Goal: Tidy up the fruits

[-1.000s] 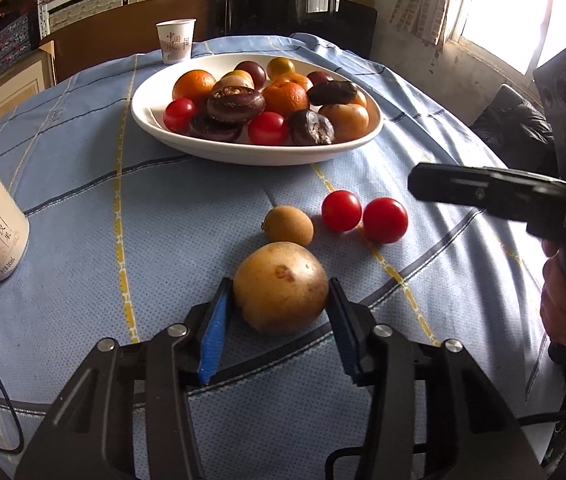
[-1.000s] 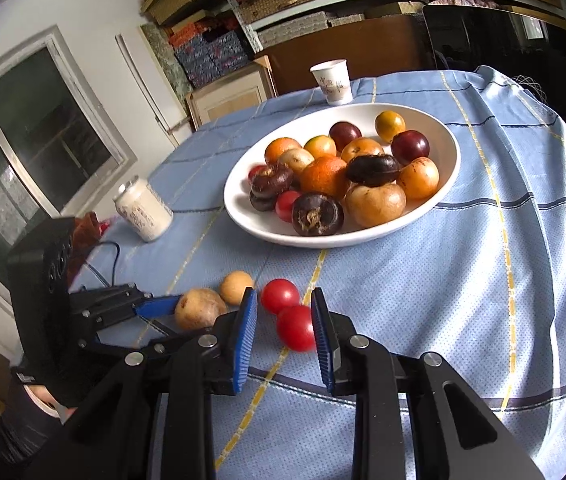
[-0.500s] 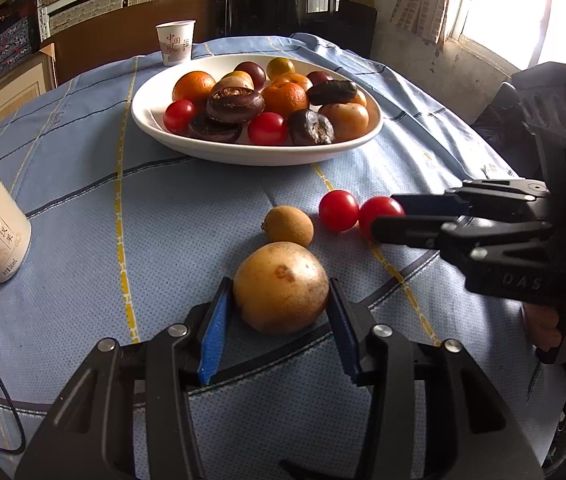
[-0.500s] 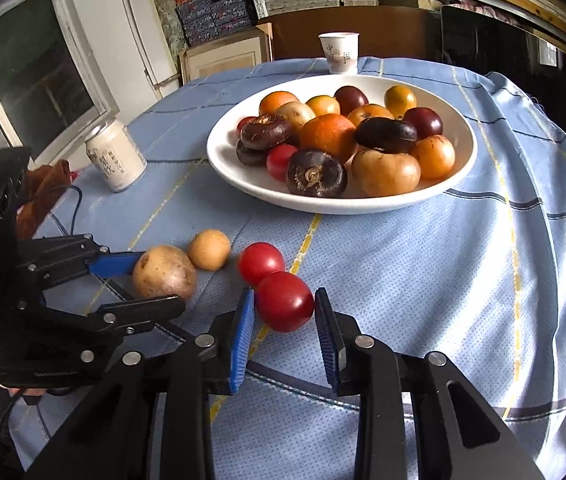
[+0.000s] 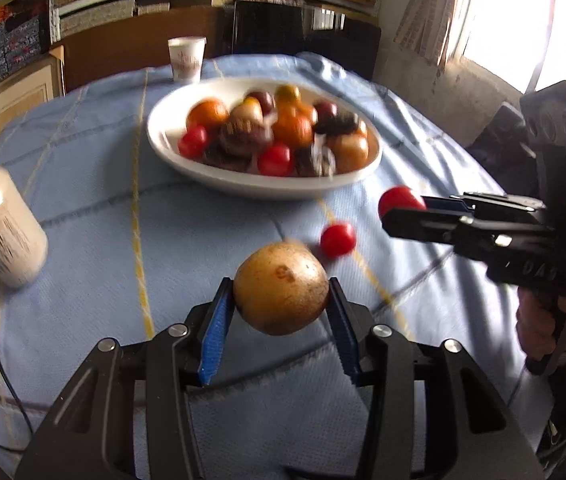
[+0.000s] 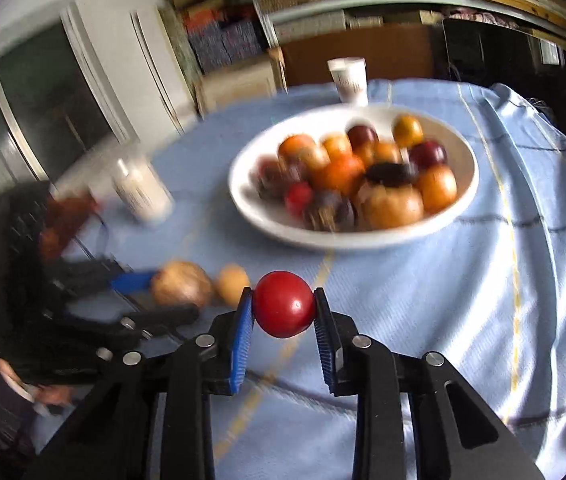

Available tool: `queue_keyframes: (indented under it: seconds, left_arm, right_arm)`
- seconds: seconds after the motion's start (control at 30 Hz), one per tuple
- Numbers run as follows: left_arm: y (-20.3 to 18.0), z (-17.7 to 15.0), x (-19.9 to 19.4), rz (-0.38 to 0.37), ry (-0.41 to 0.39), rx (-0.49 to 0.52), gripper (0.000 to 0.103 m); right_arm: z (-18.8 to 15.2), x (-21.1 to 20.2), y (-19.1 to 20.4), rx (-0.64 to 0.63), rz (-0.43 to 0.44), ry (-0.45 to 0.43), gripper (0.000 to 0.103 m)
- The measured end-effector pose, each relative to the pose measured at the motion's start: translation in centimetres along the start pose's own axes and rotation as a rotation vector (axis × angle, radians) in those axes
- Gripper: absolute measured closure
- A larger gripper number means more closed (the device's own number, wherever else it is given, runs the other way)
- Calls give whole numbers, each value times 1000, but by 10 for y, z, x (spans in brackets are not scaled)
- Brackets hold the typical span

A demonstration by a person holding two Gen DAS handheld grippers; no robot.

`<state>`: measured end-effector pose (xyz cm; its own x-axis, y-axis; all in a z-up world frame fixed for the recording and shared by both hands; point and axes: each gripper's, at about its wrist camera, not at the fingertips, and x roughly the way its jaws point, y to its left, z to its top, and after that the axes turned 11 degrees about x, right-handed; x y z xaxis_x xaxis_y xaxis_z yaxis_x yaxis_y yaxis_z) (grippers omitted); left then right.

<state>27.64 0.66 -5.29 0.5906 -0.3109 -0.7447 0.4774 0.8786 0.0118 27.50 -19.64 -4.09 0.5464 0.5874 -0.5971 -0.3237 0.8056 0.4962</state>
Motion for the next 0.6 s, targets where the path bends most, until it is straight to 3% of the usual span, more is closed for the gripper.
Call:
queue_keyframes:
  seconds: [0.1, 0.2, 0.33, 0.47, 0.5, 0.53, 0.57, 0.6]
  left_arm:
    - [10, 27, -3, 19, -29, -7, 57]
    - [19, 56, 2, 23, -44, -19, 57]
    - [29, 98, 28, 67, -16, -8, 57]
    - [43, 118, 51, 96, 26, -29, 56]
    - [46, 120, 56, 107, 36, -40, 54]
    - [50, 122, 60, 136, 47, -62, 37]
    - [52, 122, 59, 167, 47, -86, 21]
    - [52, 120, 56, 187, 31, -98, 20]
  right_arm:
    - [27, -3, -4, 26, -22, -115, 73]
    - [49, 7, -16, 67, -39, -159, 73]
    - [73, 25, -35, 98, -98, -173, 73]
    - [85, 39, -45, 87, -102, -173, 70]
    - [87, 40, -46, 79, -103, -177, 55]
    - [86, 38, -48, 79, -105, -188, 40]
    - [86, 37, -48, 73, -102, -192, 38]
    - [85, 33, -47, 62, -99, -191, 38]
